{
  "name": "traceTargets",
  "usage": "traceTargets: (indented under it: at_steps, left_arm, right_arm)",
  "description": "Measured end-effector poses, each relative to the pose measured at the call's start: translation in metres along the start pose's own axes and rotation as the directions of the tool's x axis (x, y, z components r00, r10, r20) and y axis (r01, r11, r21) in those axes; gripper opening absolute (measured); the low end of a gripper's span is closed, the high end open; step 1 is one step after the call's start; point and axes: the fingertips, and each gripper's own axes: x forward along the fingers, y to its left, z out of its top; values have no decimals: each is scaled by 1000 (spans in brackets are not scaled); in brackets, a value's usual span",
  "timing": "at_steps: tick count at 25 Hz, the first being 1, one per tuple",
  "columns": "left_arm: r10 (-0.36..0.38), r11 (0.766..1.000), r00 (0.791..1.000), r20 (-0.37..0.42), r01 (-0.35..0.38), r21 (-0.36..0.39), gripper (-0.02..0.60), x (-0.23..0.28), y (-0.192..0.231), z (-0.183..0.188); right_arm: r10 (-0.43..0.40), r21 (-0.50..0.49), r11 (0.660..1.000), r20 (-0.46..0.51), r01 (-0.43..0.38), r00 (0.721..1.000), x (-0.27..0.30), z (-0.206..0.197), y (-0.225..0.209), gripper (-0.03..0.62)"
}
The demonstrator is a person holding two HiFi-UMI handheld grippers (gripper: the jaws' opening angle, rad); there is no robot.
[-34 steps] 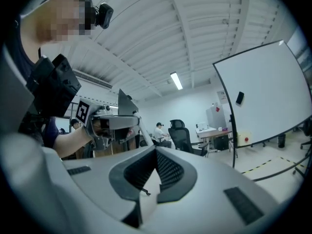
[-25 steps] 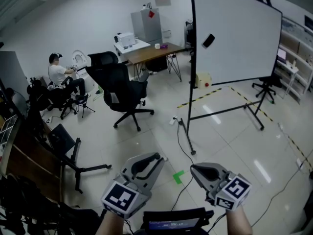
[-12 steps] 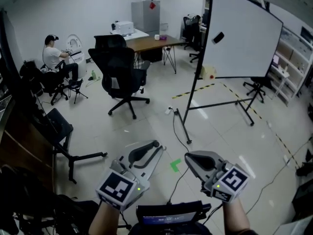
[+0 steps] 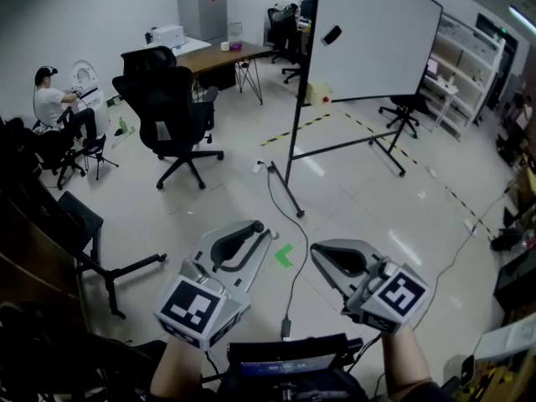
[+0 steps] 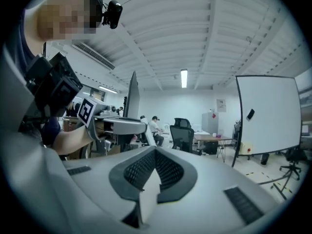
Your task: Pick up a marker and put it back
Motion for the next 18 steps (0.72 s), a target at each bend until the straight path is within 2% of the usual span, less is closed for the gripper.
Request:
traceTargets:
  at_steps: [5,13,18]
  left_arm:
    - [-41,999,999,10,41,14,63,15,-33,5]
    - [-52,998,999,9,52,33,63,57,-105,15]
    - [-51,998,999,-19,52,45,63,74,-138,10]
  right_arm:
    - [-39,2,999,32,39,999,-38,-1,-6,12]
    - [-84,72,994,39,81,996,-123,-23,-36,12]
    - [-101,92,991,38,97,994,-159,-35,-47,12]
